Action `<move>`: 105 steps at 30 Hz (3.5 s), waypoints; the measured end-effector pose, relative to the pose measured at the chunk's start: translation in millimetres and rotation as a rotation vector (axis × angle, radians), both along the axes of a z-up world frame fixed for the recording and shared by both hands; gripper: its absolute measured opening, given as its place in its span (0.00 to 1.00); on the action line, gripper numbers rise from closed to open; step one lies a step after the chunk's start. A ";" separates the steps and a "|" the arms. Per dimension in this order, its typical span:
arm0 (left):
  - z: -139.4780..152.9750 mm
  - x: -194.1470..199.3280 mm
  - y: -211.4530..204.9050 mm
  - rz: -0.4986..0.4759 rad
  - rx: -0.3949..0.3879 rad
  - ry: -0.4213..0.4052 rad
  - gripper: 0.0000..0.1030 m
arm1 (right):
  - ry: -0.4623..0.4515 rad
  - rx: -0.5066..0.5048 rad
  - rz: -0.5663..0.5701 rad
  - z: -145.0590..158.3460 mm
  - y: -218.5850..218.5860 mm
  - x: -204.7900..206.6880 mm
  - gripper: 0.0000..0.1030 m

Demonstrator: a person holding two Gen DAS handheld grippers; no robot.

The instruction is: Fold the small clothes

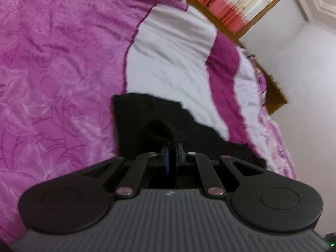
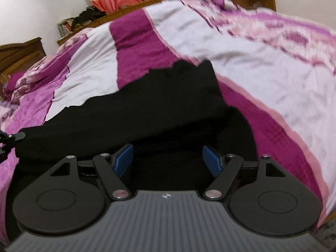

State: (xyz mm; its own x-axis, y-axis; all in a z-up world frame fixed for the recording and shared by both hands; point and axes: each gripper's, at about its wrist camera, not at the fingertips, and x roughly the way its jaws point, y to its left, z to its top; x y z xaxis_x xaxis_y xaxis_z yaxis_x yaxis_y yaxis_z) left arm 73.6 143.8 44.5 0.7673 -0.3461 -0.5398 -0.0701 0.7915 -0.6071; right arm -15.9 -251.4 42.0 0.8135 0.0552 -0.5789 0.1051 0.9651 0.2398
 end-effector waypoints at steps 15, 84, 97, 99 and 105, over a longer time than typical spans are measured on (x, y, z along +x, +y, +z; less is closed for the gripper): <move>-9.6 -1.0 -12.8 0.013 0.106 0.026 0.11 | 0.056 0.095 -0.071 -20.7 -72.1 79.4 0.30; 74.2 -108.0 27.1 -0.102 -0.074 -0.258 0.06 | -0.198 0.520 0.232 82.6 -137.0 -63.7 0.08; 51.4 -2.1 36.3 -0.071 -0.031 -0.242 0.06 | -0.162 0.397 0.170 76.3 -116.8 81.8 0.08; 33.8 16.4 43.0 -0.032 -0.083 -0.181 0.05 | -0.158 0.388 0.143 66.6 -116.8 89.9 0.08; 20.9 39.5 33.2 0.002 -0.024 -0.125 0.03 | -0.067 0.411 0.091 35.1 -119.9 124.0 0.08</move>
